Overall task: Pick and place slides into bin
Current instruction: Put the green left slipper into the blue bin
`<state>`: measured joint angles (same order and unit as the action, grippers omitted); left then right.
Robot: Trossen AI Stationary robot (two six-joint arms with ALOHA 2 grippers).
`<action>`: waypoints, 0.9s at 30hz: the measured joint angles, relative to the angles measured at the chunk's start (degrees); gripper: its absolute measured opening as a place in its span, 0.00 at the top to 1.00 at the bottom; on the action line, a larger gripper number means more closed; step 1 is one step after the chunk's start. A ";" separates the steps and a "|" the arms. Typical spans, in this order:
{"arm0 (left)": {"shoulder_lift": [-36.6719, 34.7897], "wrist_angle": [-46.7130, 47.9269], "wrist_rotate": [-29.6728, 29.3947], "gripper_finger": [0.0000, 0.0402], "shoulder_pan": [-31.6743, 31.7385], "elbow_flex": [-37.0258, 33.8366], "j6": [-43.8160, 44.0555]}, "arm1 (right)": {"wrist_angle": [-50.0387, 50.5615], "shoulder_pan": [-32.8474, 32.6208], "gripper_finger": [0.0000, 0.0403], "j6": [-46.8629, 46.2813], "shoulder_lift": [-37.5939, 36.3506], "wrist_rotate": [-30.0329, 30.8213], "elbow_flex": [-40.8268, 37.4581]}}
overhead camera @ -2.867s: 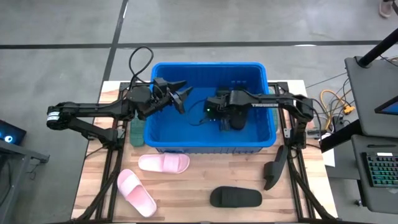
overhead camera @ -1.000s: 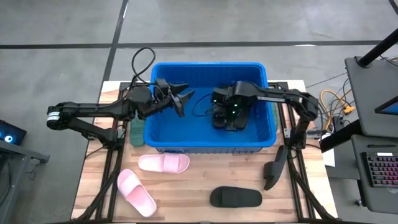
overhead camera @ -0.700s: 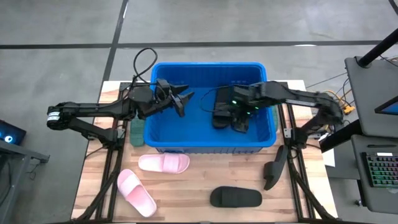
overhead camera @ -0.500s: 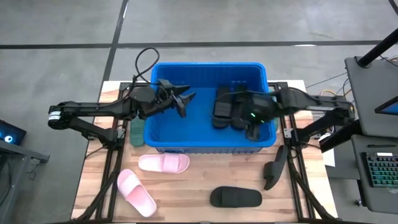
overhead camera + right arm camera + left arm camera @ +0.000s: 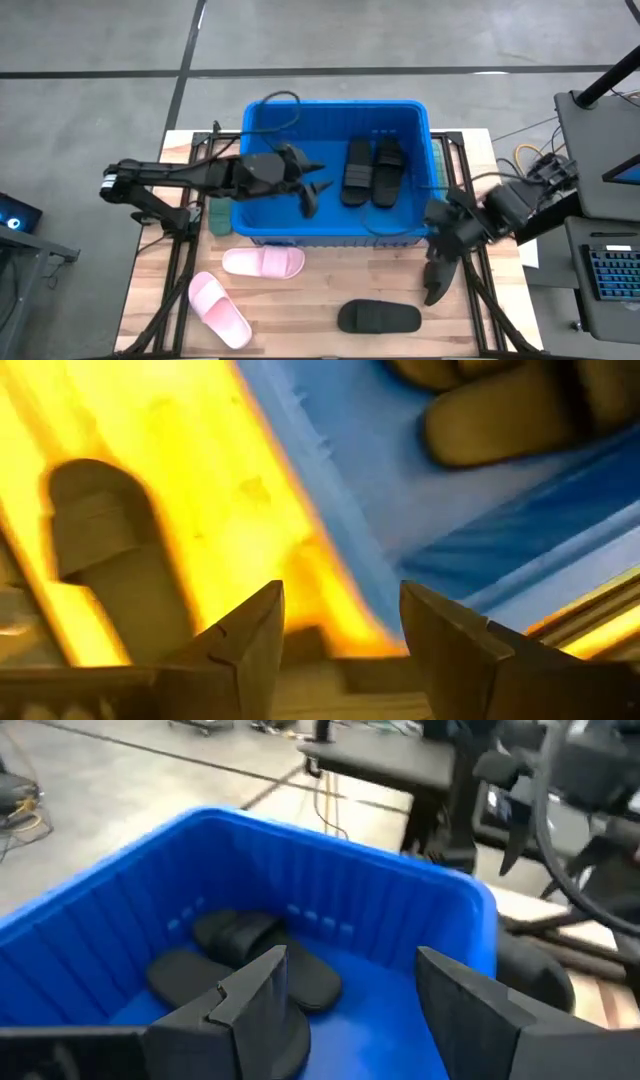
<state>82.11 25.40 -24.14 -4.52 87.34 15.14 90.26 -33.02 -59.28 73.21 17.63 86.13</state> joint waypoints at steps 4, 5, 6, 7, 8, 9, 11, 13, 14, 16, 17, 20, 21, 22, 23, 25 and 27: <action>0.99 3.50 1.51 0.50 -2.49 0.66 -0.61 | -0.17 -7.65 0.56 -13.97 0.30 -0.01 0.10; 0.71 4.64 1.56 0.50 -3.35 0.42 -0.58 | -0.20 -9.12 0.57 -16.92 0.50 -0.26 0.21; 0.33 7.23 1.44 0.50 -4.32 0.20 -0.60 | -0.24 -10.29 0.57 -19.62 0.84 -1.11 0.30; 0.16 9.13 1.04 0.50 -5.37 0.17 -0.59 | -0.24 -11.40 0.58 -22.07 1.21 -2.46 0.33; -0.06 10.39 -0.11 0.50 -6.42 0.20 -0.51 | -0.29 -12.21 0.58 -23.93 1.52 -4.42 0.38; -0.48 12.89 -2.14 0.50 -7.80 0.19 -0.53 | -0.24 -12.88 0.59 -25.52 1.88 -6.34 0.50; -0.88 17.79 -6.82 0.50 -10.74 -0.11 -0.53 | -0.21 -13.55 0.61 -28.19 2.74 -10.29 0.69; -1.34 19.77 -9.46 0.50 -12.95 -0.56 -0.56 | -0.68 -14.16 0.63 -30.74 3.74 -12.85 0.75; -1.57 20.42 -9.86 0.50 -13.82 -0.84 -0.58 | -1.32 -14.38 0.64 -32.15 4.03 -13.51 0.82; -2.09 20.14 -10.12 0.50 -15.32 -1.82 -0.53 | -2.75 -14.77 0.65 -34.84 4.86 -13.70 1.24; -2.33 19.98 -10.12 0.50 -16.01 -2.51 -0.43 | -3.09 -14.79 0.66 -36.30 5.23 -13.75 1.51; -2.47 20.28 -10.28 0.50 -17.72 -4.47 2.84 | -5.13 -15.42 0.67 -40.95 6.62 -13.13 1.85; -2.53 20.69 -10.29 0.50 -18.42 -5.27 3.89 | -6.09 -15.63 0.67 -42.48 7.13 -12.70 1.99; -2.57 20.77 -10.38 0.50 -19.28 -6.05 4.67 | -6.69 -15.88 0.67 -43.88 7.74 -12.38 2.08; -2.71 20.59 -10.68 0.50 -20.09 -6.78 5.49 | -6.93 -16.30 0.67 -45.28 8.38 -12.06 2.13; -3.16 20.74 -10.97 0.50 -21.62 -8.53 6.98 | -6.93 -17.35 0.67 -48.12 9.75 -11.56 2.14; -3.56 20.49 -10.90 0.50 -22.82 -9.91 8.82 | -7.06 -18.17 0.68 -50.28 11.02 -11.56 2.14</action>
<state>78.54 45.89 -35.05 -27.33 77.43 23.96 83.21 -51.19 -109.56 84.23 6.07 88.27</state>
